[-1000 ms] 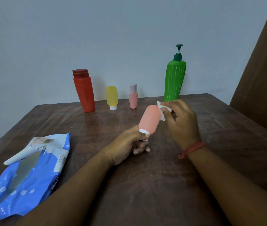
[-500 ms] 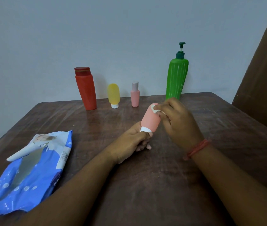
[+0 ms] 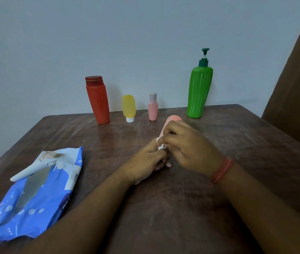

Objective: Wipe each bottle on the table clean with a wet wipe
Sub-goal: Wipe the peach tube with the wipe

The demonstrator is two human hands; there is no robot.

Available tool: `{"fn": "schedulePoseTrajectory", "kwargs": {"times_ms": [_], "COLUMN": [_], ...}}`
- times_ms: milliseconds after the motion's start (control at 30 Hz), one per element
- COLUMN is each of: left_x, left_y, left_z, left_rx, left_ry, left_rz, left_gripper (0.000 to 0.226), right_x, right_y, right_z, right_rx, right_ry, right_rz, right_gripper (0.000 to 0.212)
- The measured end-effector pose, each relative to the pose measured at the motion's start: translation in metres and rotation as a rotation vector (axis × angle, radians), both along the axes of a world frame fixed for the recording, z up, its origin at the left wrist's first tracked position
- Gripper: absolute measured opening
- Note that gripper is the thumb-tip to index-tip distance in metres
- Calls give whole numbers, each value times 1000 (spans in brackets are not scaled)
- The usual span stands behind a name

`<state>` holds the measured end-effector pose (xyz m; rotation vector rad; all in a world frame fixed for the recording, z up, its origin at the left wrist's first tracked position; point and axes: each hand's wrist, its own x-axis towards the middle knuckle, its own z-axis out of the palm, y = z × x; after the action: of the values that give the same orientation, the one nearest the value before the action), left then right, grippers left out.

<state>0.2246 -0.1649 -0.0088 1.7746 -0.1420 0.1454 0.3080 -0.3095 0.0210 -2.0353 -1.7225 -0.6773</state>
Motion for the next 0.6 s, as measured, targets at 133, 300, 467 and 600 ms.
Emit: {"fn": "schedulePoseTrajectory", "kwargs": {"times_ms": [133,300,467,600], "left_x": [5,4,5,4], "left_y": [-1,2,2,1], "left_z": [-3,-8,-8,-7], "left_rx": [-34,-1,150,105], "left_ry": [26,27,77,78], "left_rz": [-15,-7,6,15], "left_gripper": [12,22,7,7], "right_x": [13,6,23,14], "right_y": [-8,-5,-14,-7], "right_z": [-3,3,7,4], "right_rx": [188,49,202,213], "right_ry": [53,14,75,94], "right_rz": [-162,-64,-376,-290], "right_gripper": [28,29,24,32]}}
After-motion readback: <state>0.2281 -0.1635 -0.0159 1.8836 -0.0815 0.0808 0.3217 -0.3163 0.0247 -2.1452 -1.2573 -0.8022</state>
